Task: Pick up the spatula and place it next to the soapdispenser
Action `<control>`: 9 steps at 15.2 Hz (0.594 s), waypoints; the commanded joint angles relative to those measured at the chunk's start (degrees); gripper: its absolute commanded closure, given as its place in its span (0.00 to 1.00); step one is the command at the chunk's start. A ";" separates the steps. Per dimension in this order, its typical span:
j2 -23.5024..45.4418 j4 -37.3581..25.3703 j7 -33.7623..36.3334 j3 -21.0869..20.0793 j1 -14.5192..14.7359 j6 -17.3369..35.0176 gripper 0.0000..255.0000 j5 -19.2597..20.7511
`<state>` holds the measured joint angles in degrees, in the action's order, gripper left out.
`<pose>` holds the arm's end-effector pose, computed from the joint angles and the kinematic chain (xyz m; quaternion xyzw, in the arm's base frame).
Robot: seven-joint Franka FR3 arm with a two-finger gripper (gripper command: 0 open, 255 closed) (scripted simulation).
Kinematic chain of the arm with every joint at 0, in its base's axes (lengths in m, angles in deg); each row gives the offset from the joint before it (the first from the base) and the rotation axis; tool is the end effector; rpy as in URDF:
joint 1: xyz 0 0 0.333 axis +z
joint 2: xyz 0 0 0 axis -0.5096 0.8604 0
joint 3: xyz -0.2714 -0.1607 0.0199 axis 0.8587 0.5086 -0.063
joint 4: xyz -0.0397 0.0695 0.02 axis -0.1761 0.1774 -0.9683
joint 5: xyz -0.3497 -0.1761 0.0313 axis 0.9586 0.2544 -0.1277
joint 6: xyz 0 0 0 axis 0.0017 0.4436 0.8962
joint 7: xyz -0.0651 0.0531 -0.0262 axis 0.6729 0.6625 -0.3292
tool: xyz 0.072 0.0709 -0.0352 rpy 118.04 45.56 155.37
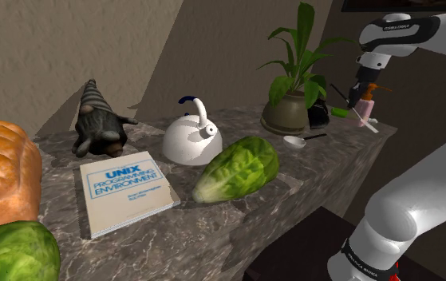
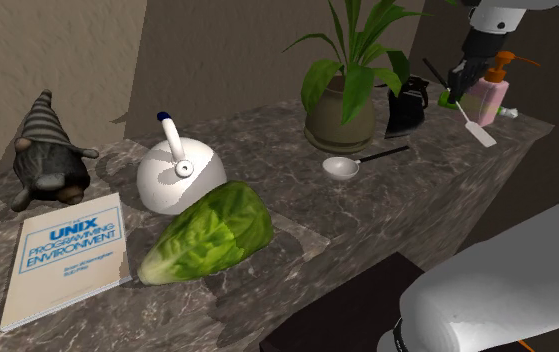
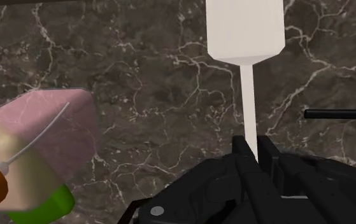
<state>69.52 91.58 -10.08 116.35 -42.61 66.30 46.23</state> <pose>0.2580 -0.4238 0.6010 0.9959 -0.0840 0.0329 0.0024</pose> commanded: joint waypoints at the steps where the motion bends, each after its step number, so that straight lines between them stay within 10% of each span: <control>1: -0.52 1.96 0.13 0.01 -0.20 1.55 1.00 0.36; 9: -0.88 8.37 0.25 0.62 -0.58 7.66 1.00 0.90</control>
<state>68.61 99.08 -9.78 116.82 -43.14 73.04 47.09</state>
